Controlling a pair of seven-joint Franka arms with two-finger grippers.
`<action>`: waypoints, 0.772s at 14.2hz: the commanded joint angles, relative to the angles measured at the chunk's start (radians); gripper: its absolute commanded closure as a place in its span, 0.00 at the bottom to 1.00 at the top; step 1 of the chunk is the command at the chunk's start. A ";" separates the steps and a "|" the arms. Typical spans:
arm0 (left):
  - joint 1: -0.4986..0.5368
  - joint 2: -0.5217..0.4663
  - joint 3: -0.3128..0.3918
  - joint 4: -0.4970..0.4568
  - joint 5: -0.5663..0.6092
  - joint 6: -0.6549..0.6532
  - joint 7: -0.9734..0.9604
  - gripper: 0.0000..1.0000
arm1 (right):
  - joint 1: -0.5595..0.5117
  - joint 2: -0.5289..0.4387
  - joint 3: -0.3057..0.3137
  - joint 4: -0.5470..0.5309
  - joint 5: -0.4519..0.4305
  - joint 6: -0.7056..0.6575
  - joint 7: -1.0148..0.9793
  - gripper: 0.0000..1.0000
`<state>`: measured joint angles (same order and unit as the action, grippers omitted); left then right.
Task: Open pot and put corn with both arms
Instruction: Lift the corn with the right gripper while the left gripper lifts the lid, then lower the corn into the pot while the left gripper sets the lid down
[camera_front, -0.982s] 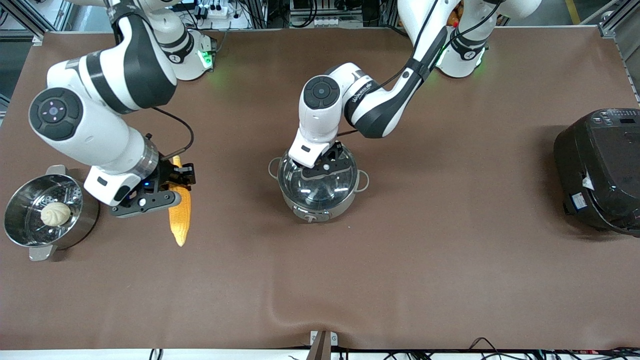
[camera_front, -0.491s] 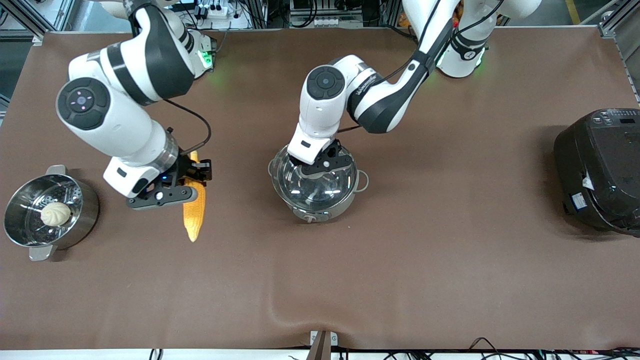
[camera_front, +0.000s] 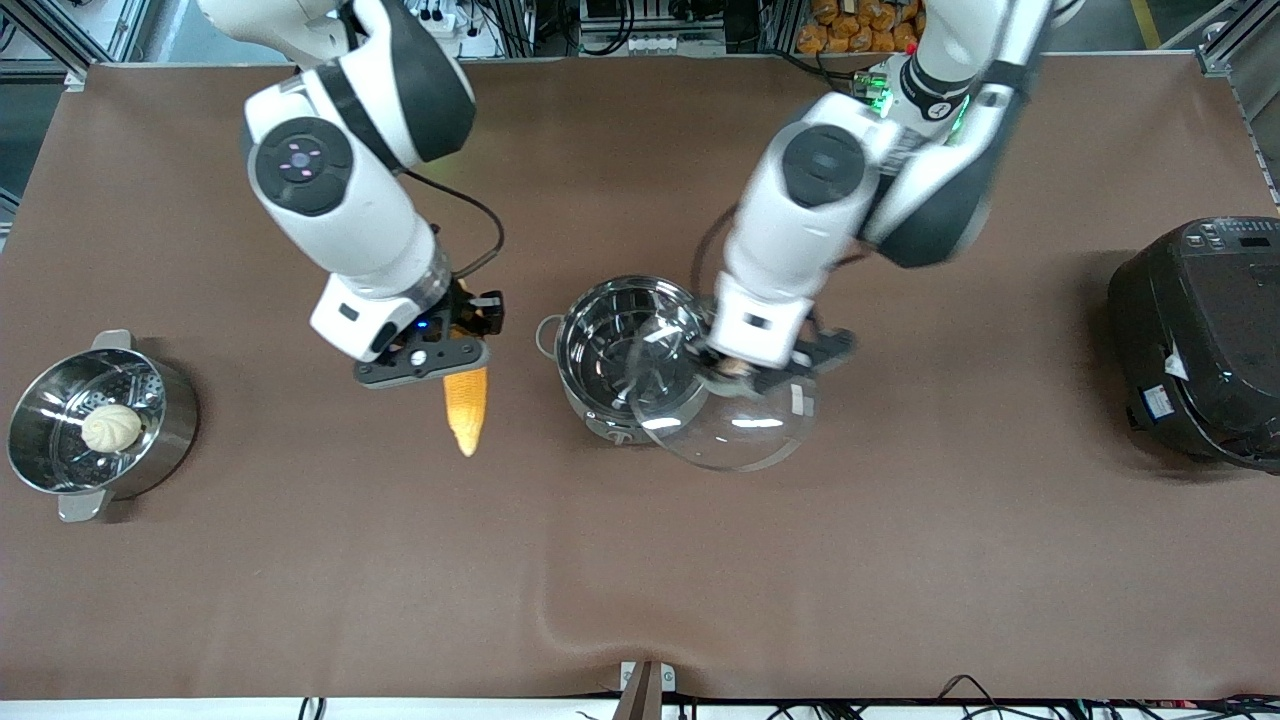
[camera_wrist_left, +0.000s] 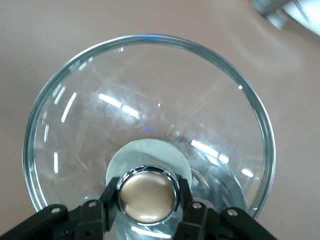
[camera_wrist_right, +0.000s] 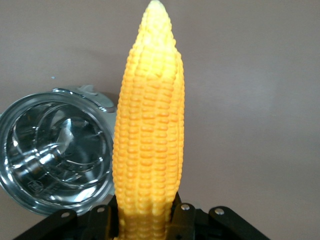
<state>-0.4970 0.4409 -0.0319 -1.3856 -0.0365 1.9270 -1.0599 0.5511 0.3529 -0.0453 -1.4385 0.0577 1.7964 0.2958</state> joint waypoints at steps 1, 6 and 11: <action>0.151 -0.011 -0.011 -0.020 -0.023 -0.081 0.086 1.00 | 0.111 0.061 -0.010 0.001 0.004 0.053 0.122 1.00; 0.276 0.093 -0.011 -0.038 -0.014 -0.074 0.181 1.00 | 0.268 0.175 -0.013 0.001 -0.015 0.198 0.429 1.00; 0.272 0.191 -0.006 -0.065 -0.008 0.081 0.166 1.00 | 0.274 0.230 -0.011 -0.005 -0.013 0.213 0.511 0.96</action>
<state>-0.2212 0.6324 -0.0389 -1.4474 -0.0370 1.9755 -0.8847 0.8276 0.5666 -0.0587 -1.4510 0.0513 2.0088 0.7759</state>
